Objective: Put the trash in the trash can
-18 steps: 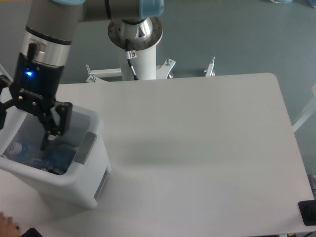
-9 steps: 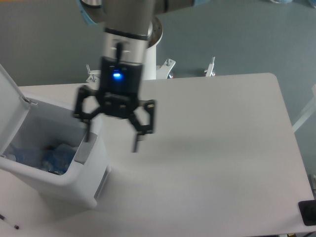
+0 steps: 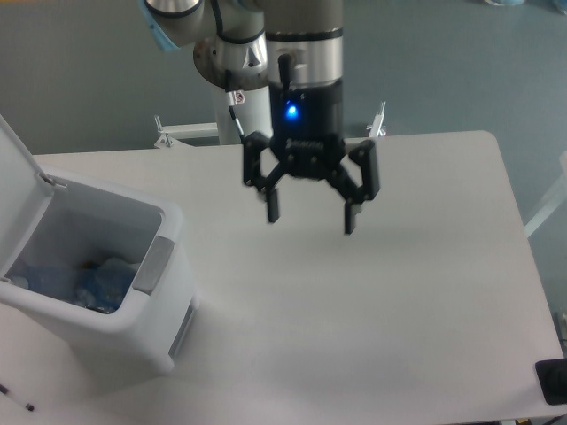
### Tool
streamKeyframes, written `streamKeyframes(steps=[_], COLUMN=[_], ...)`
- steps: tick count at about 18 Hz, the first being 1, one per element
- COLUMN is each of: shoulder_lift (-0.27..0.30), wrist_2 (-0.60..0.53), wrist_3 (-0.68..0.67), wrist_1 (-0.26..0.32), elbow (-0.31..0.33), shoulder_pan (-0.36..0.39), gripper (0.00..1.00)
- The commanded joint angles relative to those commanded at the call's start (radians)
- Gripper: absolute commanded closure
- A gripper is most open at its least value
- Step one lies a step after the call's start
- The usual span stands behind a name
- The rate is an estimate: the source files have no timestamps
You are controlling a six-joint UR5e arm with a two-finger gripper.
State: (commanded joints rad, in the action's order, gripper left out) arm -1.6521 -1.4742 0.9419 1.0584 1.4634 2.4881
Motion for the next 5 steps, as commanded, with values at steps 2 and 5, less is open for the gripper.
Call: streamKeyframes(steps=[2,5], shoulder_lift=[0.0,-0.002], wrist_2=[0.002,0.005], wrist_3=[-0.002,-0.002], wrist_1=[-0.002,-0.002], elbow=[0.0,0.0], shoulder_pan=[0.0,0.002], gripper=[0.0,0.0])
